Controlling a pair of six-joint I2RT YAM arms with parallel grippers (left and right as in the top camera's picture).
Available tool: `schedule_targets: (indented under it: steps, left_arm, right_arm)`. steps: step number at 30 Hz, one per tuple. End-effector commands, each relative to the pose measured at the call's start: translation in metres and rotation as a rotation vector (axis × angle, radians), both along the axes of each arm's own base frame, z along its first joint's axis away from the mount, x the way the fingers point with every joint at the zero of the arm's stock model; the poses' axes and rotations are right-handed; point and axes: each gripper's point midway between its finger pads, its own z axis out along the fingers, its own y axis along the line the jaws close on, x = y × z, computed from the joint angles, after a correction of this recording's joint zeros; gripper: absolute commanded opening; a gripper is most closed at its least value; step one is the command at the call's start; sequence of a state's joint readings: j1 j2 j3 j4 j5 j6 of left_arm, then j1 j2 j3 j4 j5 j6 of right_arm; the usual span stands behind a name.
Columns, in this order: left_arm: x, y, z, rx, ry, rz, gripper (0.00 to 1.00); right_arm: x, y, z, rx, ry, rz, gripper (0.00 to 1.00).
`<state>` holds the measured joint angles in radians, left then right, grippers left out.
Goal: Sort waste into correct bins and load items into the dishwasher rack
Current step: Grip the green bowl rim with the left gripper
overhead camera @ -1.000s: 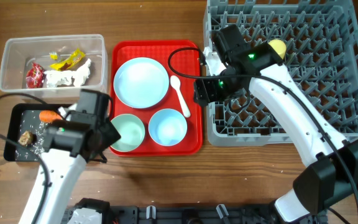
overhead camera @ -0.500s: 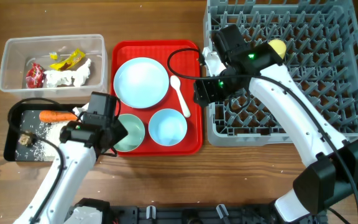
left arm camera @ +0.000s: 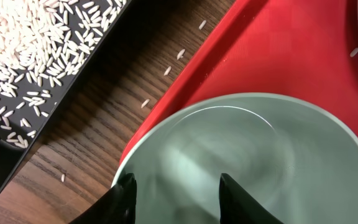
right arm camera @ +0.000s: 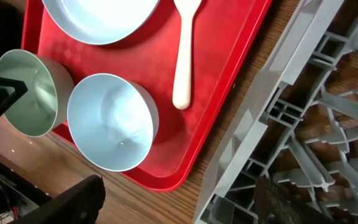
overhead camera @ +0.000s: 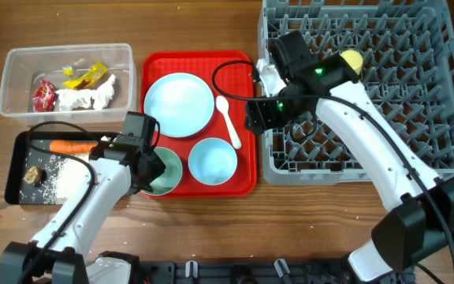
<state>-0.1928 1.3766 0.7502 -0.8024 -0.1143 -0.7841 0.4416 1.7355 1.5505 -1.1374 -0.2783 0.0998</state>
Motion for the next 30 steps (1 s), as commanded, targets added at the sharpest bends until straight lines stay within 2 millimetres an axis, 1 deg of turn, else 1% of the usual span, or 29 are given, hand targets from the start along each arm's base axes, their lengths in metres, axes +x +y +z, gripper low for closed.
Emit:
schedule_targets:
  steps: [1, 2, 4, 6, 7, 8, 10, 12, 13, 15, 18, 19, 21, 25, 30]
  left_arm:
    - [0.001, 0.003, -0.001, 0.007, -0.003, 0.019, 0.42]
    - [0.003, 0.002, 0.003, 0.002, -0.013, 0.016, 0.42]
    - [0.015, -0.002, 0.022, -0.010, -0.052, -0.039, 0.43]
    - [0.025, -0.004, 0.054, -0.005, -0.101, -0.106, 0.46]
    - [0.028, -0.005, 0.076, -0.005, -0.132, -0.116, 0.45]
    - [0.028, -0.005, 0.088, -0.009, -0.147, -0.116, 0.44]
    - [0.022, -0.004, 0.096, -0.010, -0.154, -0.115, 0.44]
    - [0.007, -0.001, 0.091, -0.002, -0.098, -0.116, 0.45]
    - [-0.001, 0.001, 0.083, 0.003, -0.059, -0.116, 0.45]
    - [-0.010, 0.002, 0.072, 0.007, -0.026, -0.116, 0.45]
    - [-0.029, 0.006, 0.041, 0.016, 0.043, -0.116, 0.44]
    - [-0.031, 0.006, 0.033, 0.016, 0.043, -0.116, 0.44]
    - [-0.025, 0.005, 0.028, 0.011, 0.012, -0.111, 0.45]
    - [-0.011, 0.004, 0.029, 0.003, -0.048, -0.083, 0.47]
    - [-0.011, 0.014, 0.027, 0.004, -0.048, -0.037, 0.47]
  right_arm:
    - [0.001, -0.002, -0.006, -0.020, 0.001, 0.014, 0.79]
    - [0.001, -0.002, -0.006, -0.020, 0.001, 0.014, 0.79]
    - [0.001, -0.002, -0.007, -0.020, 0.002, 0.013, 0.79]
    - [0.000, -0.003, -0.007, -0.023, 0.002, 0.017, 0.79]
    - [0.001, -0.004, -0.007, -0.033, 0.000, 0.014, 0.79]
    - [0.002, -0.005, -0.008, -0.039, -0.003, 0.012, 0.79]
    - [0.002, -0.005, -0.007, -0.038, -0.005, 0.012, 0.79]
    - [0.002, -0.005, -0.007, -0.038, -0.003, 0.011, 0.79]
    - [0.002, -0.005, -0.007, -0.037, -0.004, 0.011, 0.79]
    - [0.002, -0.005, -0.007, -0.038, -0.004, 0.012, 0.79]
    - [0.002, -0.005, -0.007, -0.038, -0.004, 0.012, 0.79]
    - [0.002, -0.005, -0.007, -0.038, -0.004, 0.012, 0.79]
    - [0.002, -0.005, -0.007, -0.038, -0.005, 0.013, 0.79]
    - [0.002, -0.005, -0.008, -0.039, -0.004, 0.013, 0.80]
    - [0.002, -0.005, -0.007, -0.038, -0.004, 0.012, 0.79]
